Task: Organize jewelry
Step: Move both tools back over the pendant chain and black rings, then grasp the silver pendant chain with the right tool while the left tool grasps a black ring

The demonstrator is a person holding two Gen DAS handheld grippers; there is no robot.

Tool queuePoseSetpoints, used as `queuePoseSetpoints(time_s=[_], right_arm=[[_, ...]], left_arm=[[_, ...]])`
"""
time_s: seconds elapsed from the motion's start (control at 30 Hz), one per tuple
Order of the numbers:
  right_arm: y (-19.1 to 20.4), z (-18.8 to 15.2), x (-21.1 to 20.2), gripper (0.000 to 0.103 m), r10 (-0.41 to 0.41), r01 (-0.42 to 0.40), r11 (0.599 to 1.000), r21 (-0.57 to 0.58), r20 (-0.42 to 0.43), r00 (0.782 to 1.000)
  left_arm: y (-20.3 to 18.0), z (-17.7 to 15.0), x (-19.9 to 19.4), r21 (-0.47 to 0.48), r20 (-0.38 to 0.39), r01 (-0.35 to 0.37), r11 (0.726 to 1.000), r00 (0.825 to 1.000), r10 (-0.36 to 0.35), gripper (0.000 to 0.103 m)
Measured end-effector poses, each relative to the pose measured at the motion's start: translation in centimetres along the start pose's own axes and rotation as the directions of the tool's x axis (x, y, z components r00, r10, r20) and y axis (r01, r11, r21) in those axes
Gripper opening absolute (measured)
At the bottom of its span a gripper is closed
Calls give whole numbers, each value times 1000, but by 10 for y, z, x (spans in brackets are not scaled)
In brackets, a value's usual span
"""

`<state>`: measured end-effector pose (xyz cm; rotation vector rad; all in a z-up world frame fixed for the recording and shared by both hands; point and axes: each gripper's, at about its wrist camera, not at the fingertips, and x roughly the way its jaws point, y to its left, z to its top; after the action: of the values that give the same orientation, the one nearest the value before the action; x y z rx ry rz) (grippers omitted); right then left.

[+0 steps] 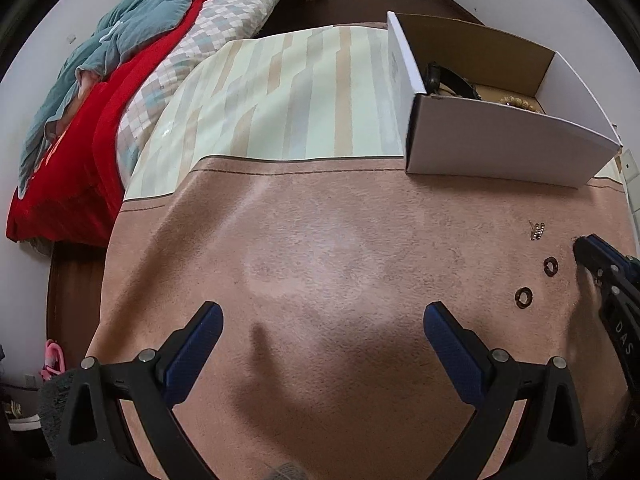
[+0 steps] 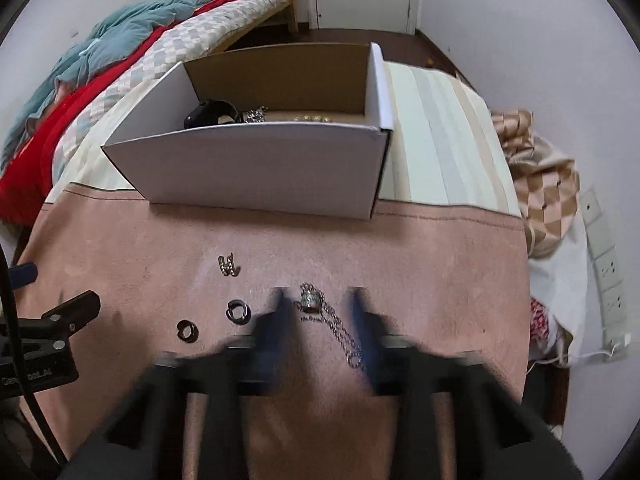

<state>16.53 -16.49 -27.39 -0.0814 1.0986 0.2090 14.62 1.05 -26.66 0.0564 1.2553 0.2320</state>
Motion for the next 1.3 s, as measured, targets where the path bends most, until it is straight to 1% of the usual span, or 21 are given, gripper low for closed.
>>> queuePoseSetpoints(time_s=[0.13, 0.27, 0.37, 0.53, 0.6, 0.63, 0.7, 0.73, 0.77, 0.8, 0.87, 0.9, 0.93, 0.97, 1.07, 1.2, 1.3], right_arm=[[-7, -5, -5, 10, 5, -5, 999, 45, 11, 1000], [-27, -11, -20, 10, 20, -24, 989, 143, 34, 999], [-42, -18, -32, 10, 23, -31, 979, 202, 45, 999], [-54, -28, -37, 10, 21, -30, 970, 243, 36, 999], [-58, -31, -35, 10, 24, -30, 967, 253, 27, 999], [-58, -33, -36, 10, 25, -31, 966, 255, 27, 999], [-59, -33, -35, 10, 26, -32, 966, 258, 25, 999], [-60, -32, -35, 10, 27, -33, 965, 260, 25, 999], [-61, -32, -36, 10, 29, -34, 964, 264, 26, 999], [-61, -31, -36, 10, 30, -36, 963, 266, 28, 999], [-61, -30, -37, 10, 31, -38, 962, 271, 32, 999], [-62, -29, -38, 10, 31, -39, 961, 274, 36, 999], [-62, -28, -39, 10, 29, -38, 960, 276, 38, 999], [-62, -28, -39, 10, 28, -38, 960, 278, 39, 999], [-62, -26, -42, 10, 27, -39, 959, 282, 45, 999], [-62, -22, -50, 10, 43, -59, 955, 290, 61, 997], [-62, -15, -62, 10, 61, -85, 953, 290, 89, 994]], left_arm=[[-11, 1, -3, 25, 14, 23, 999, 1000, -23, 102], [-32, 3, -2, 38, -14, 89, 995, 996, -89, 102], [-47, 1, -5, 57, 3, 129, 990, 992, -129, 102], [-73, -1, -5, 111, 8, 178, 978, 984, -180, 100], [-82, -2, -4, 139, 10, 185, 973, 982, -188, 89], [-85, -2, -4, 147, 6, 182, 972, 983, -185, 77], [-88, -2, -6, 147, 11, 196, 969, 980, -200, 68], [-89, -2, -7, 151, 13, 201, 968, 979, -205, 61], [-90, -1, -8, 153, 13, 204, 967, 978, -208, 52], [-91, -1, -10, 157, 14, 215, 964, 976, -219, 47], [-93, 0, -11, 164, 12, 227, 960, 973, -232, 27], [-92, 1, -10, 166, 11, 231, 959, 972, -236, 22], [-93, 1, -11, 168, 8, 237, 957, 970, -241, 14], [-91, 3, -10, 168, 7, 240, 956, 970, -245, 11], [-90, 1, -13, 168, 5, 258, 951, 965, -263, 10], [-86, 3, -29, 168, 39, 274, 947, 958, -284, 10], [-80, 7, -44, 161, 60, 293, 943, 950, -305, 10]])
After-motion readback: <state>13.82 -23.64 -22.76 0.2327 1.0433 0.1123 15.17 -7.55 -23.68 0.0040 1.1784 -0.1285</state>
